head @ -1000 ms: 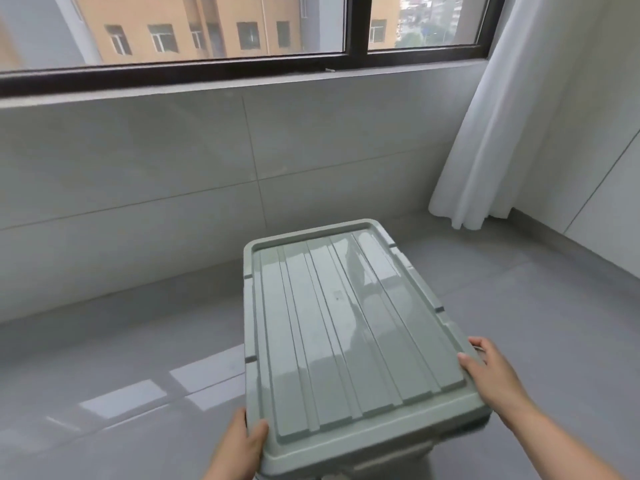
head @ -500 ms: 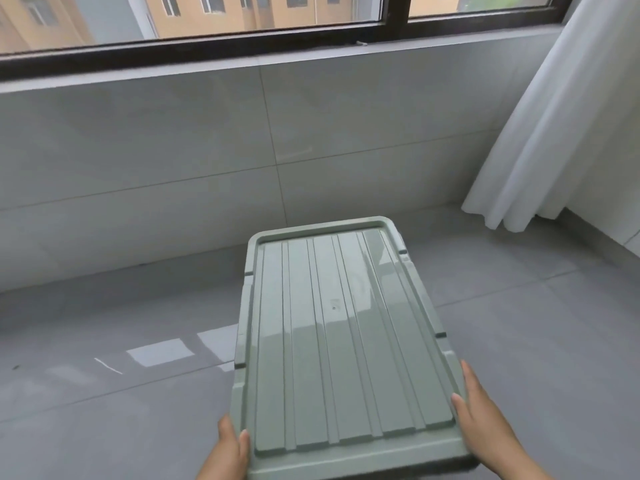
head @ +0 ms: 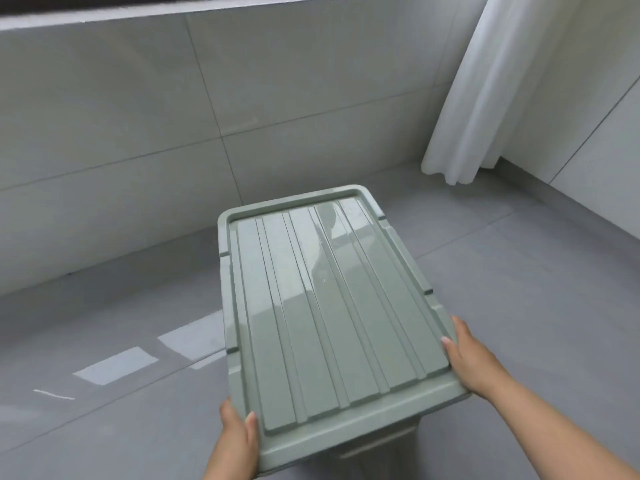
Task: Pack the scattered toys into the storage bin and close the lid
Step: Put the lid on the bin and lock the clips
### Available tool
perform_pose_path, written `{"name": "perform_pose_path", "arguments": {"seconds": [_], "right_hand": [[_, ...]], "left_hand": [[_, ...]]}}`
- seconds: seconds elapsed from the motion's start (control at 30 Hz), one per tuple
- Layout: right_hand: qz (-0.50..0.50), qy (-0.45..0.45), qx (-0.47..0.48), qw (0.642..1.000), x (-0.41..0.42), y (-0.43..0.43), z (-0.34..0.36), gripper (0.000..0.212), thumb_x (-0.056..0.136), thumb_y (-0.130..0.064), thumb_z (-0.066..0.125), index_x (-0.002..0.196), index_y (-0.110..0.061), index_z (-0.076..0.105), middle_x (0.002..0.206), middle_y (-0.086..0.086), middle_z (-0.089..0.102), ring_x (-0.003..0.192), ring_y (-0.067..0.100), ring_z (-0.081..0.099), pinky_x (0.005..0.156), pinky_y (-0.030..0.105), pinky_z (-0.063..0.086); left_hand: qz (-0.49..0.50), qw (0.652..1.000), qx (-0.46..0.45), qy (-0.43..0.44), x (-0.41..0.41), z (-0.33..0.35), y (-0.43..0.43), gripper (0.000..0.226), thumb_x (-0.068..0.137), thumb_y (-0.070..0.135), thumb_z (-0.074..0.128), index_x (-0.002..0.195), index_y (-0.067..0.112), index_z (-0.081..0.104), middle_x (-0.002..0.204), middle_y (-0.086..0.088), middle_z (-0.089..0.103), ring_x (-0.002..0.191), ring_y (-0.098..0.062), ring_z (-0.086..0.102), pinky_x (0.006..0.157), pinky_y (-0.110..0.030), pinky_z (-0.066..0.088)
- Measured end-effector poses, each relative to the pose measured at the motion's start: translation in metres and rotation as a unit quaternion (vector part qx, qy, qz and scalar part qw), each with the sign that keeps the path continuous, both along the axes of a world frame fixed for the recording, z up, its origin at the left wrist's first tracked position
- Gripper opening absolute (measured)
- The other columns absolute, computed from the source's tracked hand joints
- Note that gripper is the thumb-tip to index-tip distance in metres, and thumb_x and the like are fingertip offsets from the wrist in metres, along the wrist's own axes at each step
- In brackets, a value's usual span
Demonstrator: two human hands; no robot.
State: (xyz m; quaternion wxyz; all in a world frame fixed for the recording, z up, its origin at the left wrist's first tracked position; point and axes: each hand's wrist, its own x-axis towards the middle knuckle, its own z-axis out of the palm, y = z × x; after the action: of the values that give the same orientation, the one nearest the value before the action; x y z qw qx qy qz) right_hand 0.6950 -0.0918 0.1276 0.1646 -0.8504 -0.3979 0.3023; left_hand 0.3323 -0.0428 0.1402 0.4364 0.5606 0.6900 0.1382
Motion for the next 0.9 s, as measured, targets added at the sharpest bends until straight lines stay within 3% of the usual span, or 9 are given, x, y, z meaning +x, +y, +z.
{"name": "perform_pose_path", "arguments": {"seconds": [0.1, 0.2, 0.27, 0.33, 0.43, 0.53, 0.63, 0.77, 0.9], "right_hand": [[-0.074, -0.010, -0.027, 0.997, -0.009, 0.003, 0.012, 0.060, 0.096, -0.034, 0.039, 0.147, -0.016, 0.012, 0.148, 0.020, 0.028, 0.132, 0.038, 0.033, 0.108, 0.043, 0.028], [-0.356, 0.026, 0.093, 0.930, -0.053, -0.024, 0.026, 0.072, 0.090, -0.040, 0.052, 0.144, -0.005, 0.019, 0.149, 0.021, 0.019, 0.131, 0.042, 0.028, 0.106, 0.047, 0.026], [-0.469, 0.190, 0.125, 0.854, -0.103, -0.054, 0.028, 0.085, 0.083, -0.049, 0.059, 0.143, -0.003, 0.020, 0.149, 0.018, 0.021, 0.133, 0.037, 0.030, 0.106, 0.047, 0.028], [-0.470, 0.417, 0.113, 0.770, -0.151, -0.077, 0.023, 0.094, 0.075, -0.057, 0.061, 0.145, -0.009, 0.021, 0.151, 0.013, 0.024, 0.137, 0.032, 0.030, 0.109, 0.050, 0.026], [-0.420, 0.580, 0.111, 0.689, -0.181, -0.080, 0.004, 0.068, 0.078, -0.043, 0.062, 0.134, -0.011, 0.042, 0.135, 0.014, 0.050, 0.122, 0.031, 0.049, 0.110, 0.054, 0.028], [-0.436, 0.619, 0.161, 0.633, -0.193, -0.063, 0.008, 0.029, 0.088, -0.027, 0.058, 0.110, -0.009, 0.055, 0.106, 0.013, 0.064, 0.101, 0.030, 0.060, 0.104, 0.053, 0.037], [-0.449, 0.601, 0.152, 0.644, -0.195, -0.055, 0.014, 0.021, 0.091, -0.024, 0.056, 0.104, -0.008, 0.055, 0.101, 0.013, 0.064, 0.098, 0.030, 0.061, 0.098, 0.048, 0.044], [-0.509, 0.481, 0.133, 0.701, -0.172, -0.068, 0.000, 0.059, 0.085, -0.054, 0.054, 0.124, -0.010, 0.051, 0.119, 0.007, 0.059, 0.107, 0.024, 0.057, 0.095, 0.038, 0.041], [-0.550, 0.441, 0.108, 0.701, -0.152, -0.075, -0.020, 0.060, 0.093, -0.052, 0.039, 0.132, -0.006, 0.044, 0.102, 0.003, 0.056, 0.089, 0.020, 0.053, 0.086, 0.033, 0.040]], "left_hand": [[0.001, 0.999, -0.048, -0.023, 0.000, 0.003, -0.003, 0.042, 0.099, 0.013, 0.035, 0.137, 0.005, 0.021, 0.127, -0.020, 0.048, 0.105, -0.034, 0.052, 0.090, -0.039, 0.043], [0.007, 0.998, -0.057, -0.020, -0.003, -0.001, -0.003, 0.047, 0.099, 0.012, 0.036, 0.142, 0.001, 0.020, 0.127, -0.029, 0.048, 0.106, -0.038, 0.053, 0.080, -0.033, 0.038], [-0.003, 0.998, -0.050, -0.030, -0.003, 0.002, -0.003, 0.048, 0.099, 0.012, 0.037, 0.142, 0.001, 0.019, 0.126, -0.030, 0.048, 0.096, -0.033, 0.050, 0.080, -0.035, 0.039], [0.001, 0.998, -0.054, -0.040, -0.003, -0.001, -0.001, 0.043, 0.099, 0.014, 0.036, 0.140, 0.008, 0.021, 0.123, -0.026, 0.048, 0.092, -0.029, 0.048, 0.079, -0.041, 0.045], [0.013, 0.994, -0.089, -0.055, 0.000, 0.007, -0.005, 0.018, 0.101, 0.017, 0.031, 0.118, 0.017, 0.025, 0.111, -0.012, 0.043, 0.083, -0.027, 0.048, 0.065, -0.039, 0.050], [0.005, 0.995, -0.086, -0.055, 0.001, 0.010, -0.003, 0.035, 0.100, 0.023, 0.031, 0.131, 0.010, 0.020, 0.122, -0.011, 0.044, 0.100, -0.034, 0.051, 0.086, -0.050, 0.049], [0.052, 0.992, -0.083, -0.077, -0.005, 0.009, -0.013, 0.071, 0.095, 0.038, 0.046, 0.147, 0.011, 0.006, 0.150, -0.013, 0.028, 0.134, -0.034, 0.033, 0.110, -0.046, 0.028], [0.178, 0.931, -0.234, -0.217, 0.013, 0.005, -0.080, 0.114, 0.060, 0.062, 0.064, 0.147, 0.007, 0.014, 0.151, -0.009, 0.028, 0.136, -0.030, 0.031, 0.112, -0.049, 0.025], [0.187, 0.846, -0.376, -0.330, 0.053, -0.014, -0.102, 0.093, 0.076, 0.053, 0.057, 0.149, 0.011, 0.017, 0.155, -0.011, 0.021, 0.141, -0.033, 0.023, 0.112, -0.052, 0.019]]}}
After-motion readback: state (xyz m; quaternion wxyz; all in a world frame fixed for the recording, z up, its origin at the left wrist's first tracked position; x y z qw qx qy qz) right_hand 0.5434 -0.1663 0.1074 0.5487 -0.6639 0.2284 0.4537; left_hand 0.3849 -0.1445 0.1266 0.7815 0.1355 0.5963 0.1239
